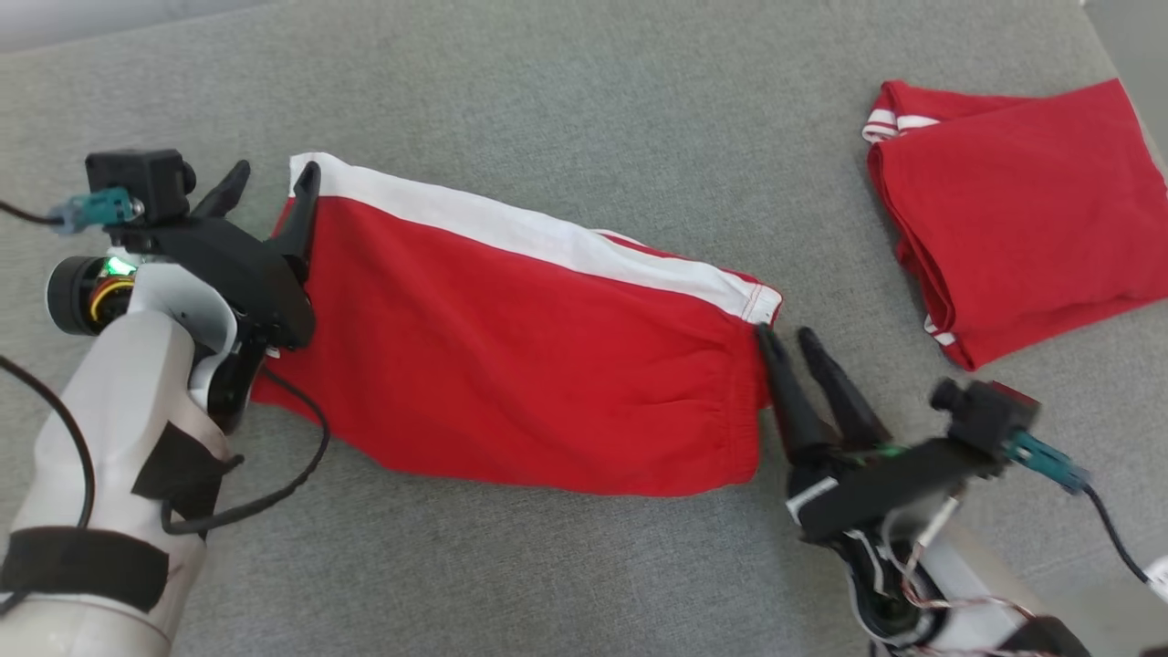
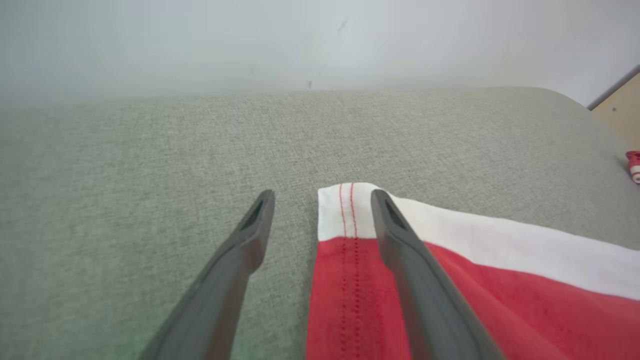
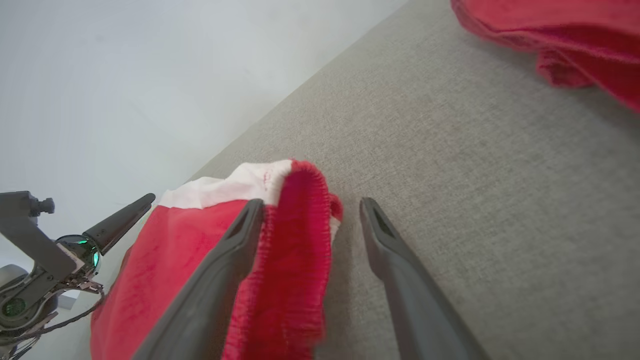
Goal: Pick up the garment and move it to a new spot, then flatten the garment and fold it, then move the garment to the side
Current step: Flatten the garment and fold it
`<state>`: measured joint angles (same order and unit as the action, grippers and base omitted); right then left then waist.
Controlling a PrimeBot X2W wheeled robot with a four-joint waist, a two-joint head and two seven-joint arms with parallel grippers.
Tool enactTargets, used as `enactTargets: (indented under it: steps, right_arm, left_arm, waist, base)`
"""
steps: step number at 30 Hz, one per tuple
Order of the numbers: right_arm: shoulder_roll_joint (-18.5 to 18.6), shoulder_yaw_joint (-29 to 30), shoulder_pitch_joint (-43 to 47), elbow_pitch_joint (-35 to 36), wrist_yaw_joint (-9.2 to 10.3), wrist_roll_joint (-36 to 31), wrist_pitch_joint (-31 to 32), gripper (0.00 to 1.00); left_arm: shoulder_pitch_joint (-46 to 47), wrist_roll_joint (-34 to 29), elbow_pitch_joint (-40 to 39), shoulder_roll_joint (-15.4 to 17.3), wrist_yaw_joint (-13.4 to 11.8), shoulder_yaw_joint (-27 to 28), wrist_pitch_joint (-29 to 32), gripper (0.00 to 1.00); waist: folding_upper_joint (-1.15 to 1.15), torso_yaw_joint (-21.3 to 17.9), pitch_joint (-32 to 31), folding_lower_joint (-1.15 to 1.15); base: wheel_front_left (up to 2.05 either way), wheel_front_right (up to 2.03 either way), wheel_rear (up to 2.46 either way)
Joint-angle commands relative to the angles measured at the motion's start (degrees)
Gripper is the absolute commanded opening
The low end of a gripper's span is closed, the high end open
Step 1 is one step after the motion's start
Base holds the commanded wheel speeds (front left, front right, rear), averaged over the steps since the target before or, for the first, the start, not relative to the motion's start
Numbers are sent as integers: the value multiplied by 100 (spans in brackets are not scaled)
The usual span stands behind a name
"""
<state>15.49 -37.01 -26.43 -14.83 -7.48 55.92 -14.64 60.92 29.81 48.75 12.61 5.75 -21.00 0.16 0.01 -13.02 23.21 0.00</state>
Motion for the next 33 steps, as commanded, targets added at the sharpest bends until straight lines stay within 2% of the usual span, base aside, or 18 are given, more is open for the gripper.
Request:
enactTargets:
  steps: [1, 5, 9, 17, 18, 21, 26, 33]
  right_arm:
    - [100, 100, 182, 133, -2, -94, -34, 100]
    - [241, 480, 549, 438, -2, -349, -56, 100]
    - [224, 1002, 868, 761, -2, -834, -60, 100]
    - [18, 1835, 1333, 1275, -2, -2193, -55, 100]
    - [9, 1967, 1420, 1346, -2, -2581, -55, 100]
    - [-54, 2115, 1554, 1470, -2, -3034, -49, 100]
    - [-107, 2230, 1783, 1641, -2, -3676, 12, 100]
    - [-218, 2332, 2168, 1768, -2, -4052, 124, 100]
  left_arm:
    - [-145, -38, -67, 17, -75, -3, -169, 100]
    - [-475, -104, -441, 89, -366, 89, -669, 100]
    - [-1016, -109, -1109, 149, -819, 275, -1120, 100]
    - [-2541, -568, -3199, 430, -1743, 323, -1402, 100]
    - [-2939, -715, -3727, 504, -1971, 303, -1421, 100]
    - [-3527, -909, -4366, 602, -2261, 242, -1437, 100]
    - [-4287, -1041, -5072, 688, -2492, 70, -1335, 100]
    - [-4743, -1220, -5463, 792, -2674, -92, -1173, 100]
  waist:
    - [-1, 85, -89, 0]
    - [-1, 181, -237, 0]
    - [-1, 305, -384, 0]
    - [-1, 676, -702, 0]
    - [-1, 763, -776, 0]
    - [-1, 870, -888, 0]
    - [-1, 966, -1050, 0]
    - [-1, 1031, -1219, 0]
  base:
    - [0, 0, 0]
    - [0, 0, 0]
    - [0, 0, 0]
    - [0, 0, 0]
    - [0, 0, 0]
    - [0, 0, 0]
    - [0, 0, 0]
    - [0, 0, 0]
